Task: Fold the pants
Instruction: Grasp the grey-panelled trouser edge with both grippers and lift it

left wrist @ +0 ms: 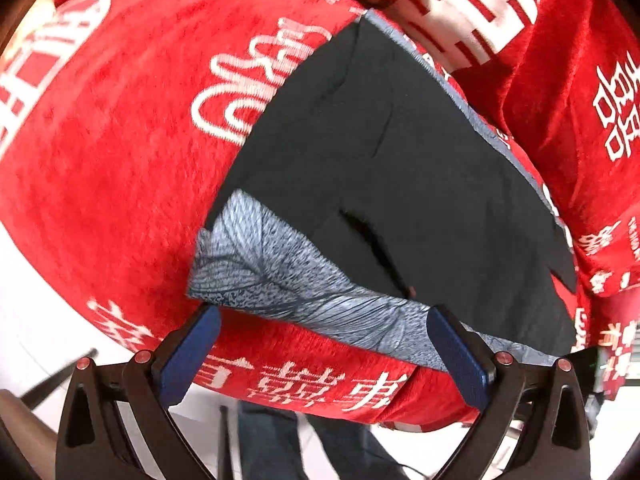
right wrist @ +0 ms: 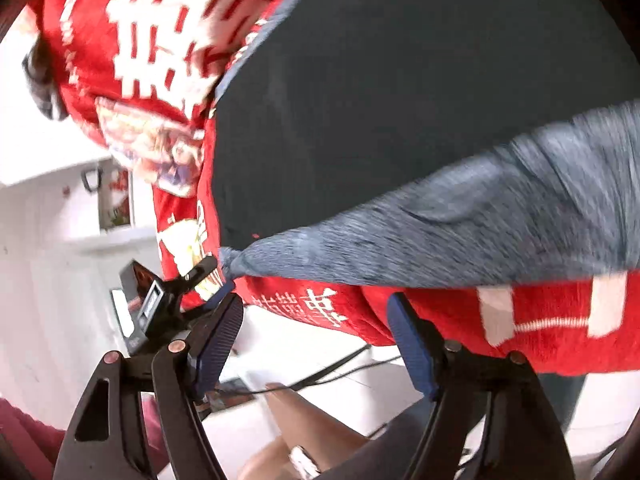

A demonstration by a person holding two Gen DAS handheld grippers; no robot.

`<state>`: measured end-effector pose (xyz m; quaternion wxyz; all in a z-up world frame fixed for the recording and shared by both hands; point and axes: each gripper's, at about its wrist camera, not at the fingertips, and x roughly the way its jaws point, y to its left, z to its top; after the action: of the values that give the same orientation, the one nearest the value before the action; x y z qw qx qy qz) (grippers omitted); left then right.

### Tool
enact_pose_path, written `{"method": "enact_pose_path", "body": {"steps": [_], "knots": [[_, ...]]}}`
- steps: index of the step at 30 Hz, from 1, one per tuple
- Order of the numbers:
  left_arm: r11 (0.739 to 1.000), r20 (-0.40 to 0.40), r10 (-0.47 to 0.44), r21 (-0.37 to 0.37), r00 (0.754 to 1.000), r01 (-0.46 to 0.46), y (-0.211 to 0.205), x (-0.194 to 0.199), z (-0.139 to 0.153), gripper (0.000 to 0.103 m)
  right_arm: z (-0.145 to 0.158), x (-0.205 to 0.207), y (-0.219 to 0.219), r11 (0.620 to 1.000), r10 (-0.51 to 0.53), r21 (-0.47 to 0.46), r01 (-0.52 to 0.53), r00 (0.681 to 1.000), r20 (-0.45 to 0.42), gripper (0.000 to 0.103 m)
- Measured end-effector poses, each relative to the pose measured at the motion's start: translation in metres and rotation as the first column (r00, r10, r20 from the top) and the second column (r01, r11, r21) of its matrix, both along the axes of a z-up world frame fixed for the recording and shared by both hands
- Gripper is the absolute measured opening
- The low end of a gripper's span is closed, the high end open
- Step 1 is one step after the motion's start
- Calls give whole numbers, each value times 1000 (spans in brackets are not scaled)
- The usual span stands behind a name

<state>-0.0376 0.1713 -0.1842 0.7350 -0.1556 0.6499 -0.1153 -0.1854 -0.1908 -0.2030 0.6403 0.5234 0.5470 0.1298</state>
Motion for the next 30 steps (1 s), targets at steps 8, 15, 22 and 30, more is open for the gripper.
{"method": "enact_pose_path", "body": {"steps": [8,15,22,30], "knots": [[996,-21,12,-93,1000,-14,-23,16,-18,103,-16,-4,-11,992,-120,46,119,993,16,78],[997,-62,23,-74,998,-27,-35,26,-18,93,-18,-2,-24,967,-235,101,234,972,-6,75],[998,-91,62,-27,994,-65,-24,29,-4,24,0,3,-44,976,-218,-23,217,969,-116,6],[998,61,63,-15,996,-63,-53,69,62,24,75,106,-79,986,35,-162,-21,996,84,6]]}}
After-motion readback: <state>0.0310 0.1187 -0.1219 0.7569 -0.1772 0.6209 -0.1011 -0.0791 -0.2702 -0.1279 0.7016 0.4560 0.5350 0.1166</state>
